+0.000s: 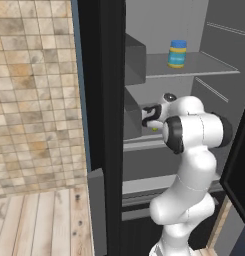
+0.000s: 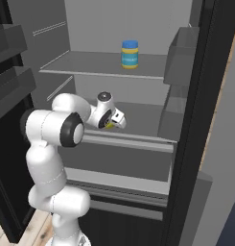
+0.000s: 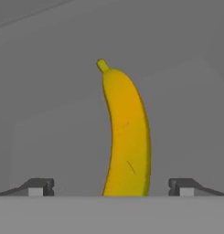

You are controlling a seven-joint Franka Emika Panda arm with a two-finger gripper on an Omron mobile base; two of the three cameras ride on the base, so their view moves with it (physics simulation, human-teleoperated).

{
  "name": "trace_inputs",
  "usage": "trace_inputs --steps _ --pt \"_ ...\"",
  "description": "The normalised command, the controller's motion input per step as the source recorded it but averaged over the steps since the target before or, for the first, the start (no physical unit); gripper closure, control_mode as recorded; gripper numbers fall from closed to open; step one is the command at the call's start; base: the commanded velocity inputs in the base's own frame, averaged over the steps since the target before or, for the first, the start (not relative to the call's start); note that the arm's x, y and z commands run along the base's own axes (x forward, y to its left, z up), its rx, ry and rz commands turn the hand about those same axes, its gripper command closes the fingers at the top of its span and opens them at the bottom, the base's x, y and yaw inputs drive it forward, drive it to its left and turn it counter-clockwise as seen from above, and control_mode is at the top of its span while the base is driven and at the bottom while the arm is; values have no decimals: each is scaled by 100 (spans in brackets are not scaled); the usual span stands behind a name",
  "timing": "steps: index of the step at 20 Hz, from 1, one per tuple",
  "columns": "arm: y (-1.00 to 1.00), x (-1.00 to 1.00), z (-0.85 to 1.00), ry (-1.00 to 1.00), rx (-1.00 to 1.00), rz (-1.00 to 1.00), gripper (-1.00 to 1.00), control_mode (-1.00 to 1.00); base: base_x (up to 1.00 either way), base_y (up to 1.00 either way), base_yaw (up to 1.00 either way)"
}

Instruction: Move the banana and mayonnaise from the second highest shelf to the top shelf to make space. Then, place the pitcher from the counter on the cleared second highest shelf.

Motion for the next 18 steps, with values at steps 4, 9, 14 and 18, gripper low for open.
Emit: trace_inputs --steps 4,9,14,18 --pt "-1 36 -26 0 1 0 -100 -100 0 0 0" --pt "2 10 -58 0 0 0 100 -100 0 0 0" --pt "8 -1 -56 1 0 0 100 -100 0 0 0" --pt "8 -25 -15 2 0 0 100 -100 0 0 0"
